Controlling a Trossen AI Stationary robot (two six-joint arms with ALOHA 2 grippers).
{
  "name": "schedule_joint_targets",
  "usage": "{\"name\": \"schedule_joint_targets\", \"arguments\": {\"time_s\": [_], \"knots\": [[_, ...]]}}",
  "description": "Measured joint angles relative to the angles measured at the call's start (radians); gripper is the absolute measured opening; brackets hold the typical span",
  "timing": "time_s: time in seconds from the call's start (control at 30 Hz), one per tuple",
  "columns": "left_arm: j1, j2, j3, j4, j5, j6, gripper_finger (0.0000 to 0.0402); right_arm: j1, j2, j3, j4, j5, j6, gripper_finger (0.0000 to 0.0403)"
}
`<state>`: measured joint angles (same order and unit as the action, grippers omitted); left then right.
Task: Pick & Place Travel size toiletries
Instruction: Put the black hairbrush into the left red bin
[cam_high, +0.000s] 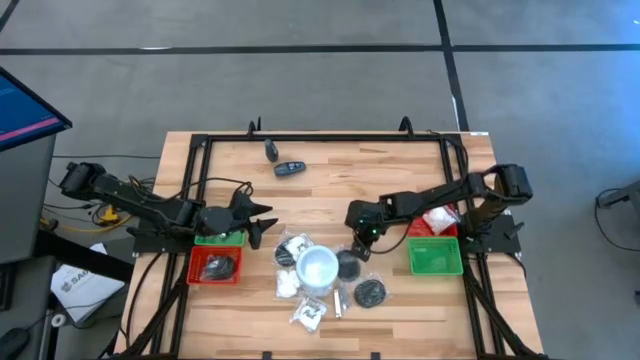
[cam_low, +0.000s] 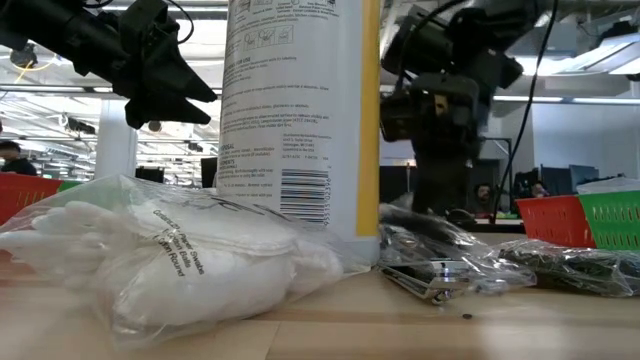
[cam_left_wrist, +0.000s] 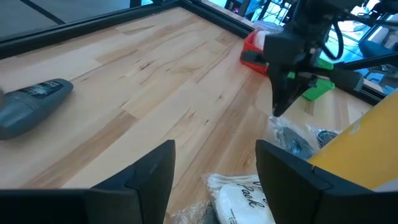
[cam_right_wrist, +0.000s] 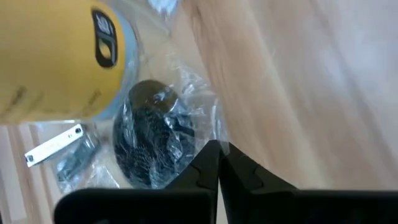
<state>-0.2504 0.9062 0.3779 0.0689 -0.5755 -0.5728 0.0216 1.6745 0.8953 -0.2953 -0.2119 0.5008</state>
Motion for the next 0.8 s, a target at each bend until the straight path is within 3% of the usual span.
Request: {"name": "schedule_joint_targets", "arguments": {"time_s": [0.4, 0.8], "knots": [[0.000, 0.000, 0.000, 0.001, 0.000, 0.000, 0.0214, -0.067, -0.001, 0.256, -0.244, 0.040, -0.211, 0.0000], [0.000, 0.000, 0.000, 0.009, -0.020, 0.000, 0.0214, -0.077, -0.002, 0.487, -0.341, 0.109, -0.356, 0.0000]]}}
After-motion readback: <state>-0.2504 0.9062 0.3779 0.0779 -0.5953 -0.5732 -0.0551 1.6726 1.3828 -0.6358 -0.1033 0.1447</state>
